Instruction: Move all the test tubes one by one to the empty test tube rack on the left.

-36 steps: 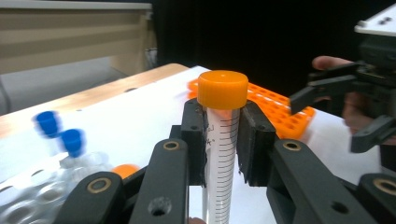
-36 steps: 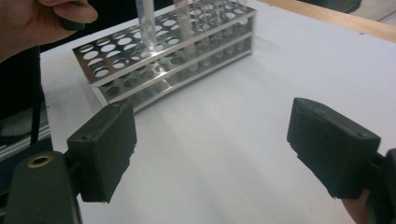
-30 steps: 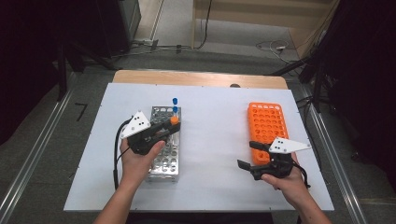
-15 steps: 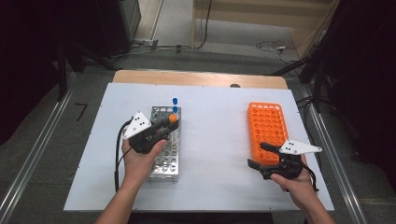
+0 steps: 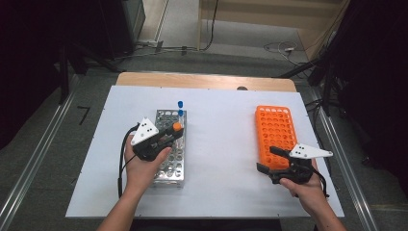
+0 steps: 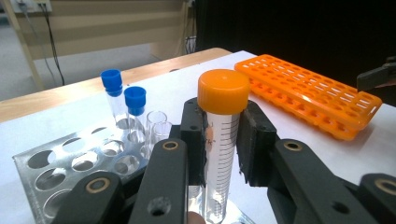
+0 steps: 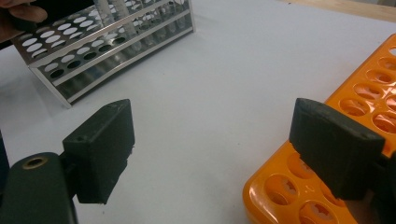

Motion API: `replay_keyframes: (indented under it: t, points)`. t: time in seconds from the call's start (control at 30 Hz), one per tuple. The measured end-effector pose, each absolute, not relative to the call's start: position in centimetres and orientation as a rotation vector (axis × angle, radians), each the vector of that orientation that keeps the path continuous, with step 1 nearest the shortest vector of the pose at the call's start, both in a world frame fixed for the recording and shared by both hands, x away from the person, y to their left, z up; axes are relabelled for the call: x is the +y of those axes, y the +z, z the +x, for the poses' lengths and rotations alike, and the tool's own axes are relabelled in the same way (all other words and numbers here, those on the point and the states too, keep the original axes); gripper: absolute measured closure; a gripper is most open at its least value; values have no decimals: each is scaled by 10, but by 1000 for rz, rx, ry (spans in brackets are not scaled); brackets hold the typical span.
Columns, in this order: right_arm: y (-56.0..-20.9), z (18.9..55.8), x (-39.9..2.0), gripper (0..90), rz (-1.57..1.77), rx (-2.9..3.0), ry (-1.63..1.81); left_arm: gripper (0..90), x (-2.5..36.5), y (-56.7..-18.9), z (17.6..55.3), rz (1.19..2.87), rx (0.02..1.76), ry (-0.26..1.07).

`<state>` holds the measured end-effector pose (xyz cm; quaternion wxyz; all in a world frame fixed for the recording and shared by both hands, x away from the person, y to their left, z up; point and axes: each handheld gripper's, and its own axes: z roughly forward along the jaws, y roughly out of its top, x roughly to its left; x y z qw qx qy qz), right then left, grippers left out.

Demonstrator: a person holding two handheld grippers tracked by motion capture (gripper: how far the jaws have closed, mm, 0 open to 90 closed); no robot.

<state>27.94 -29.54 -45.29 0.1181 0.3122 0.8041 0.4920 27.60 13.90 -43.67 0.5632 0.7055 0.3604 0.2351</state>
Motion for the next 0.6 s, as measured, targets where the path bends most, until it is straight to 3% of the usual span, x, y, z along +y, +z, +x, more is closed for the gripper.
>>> replay_keyframes:
  t: [0.6]
  points:
    - [-454, 282, -299, 126, 933, 2339, 1432, 691, 137, -435, 273, 1698, 890, 602]
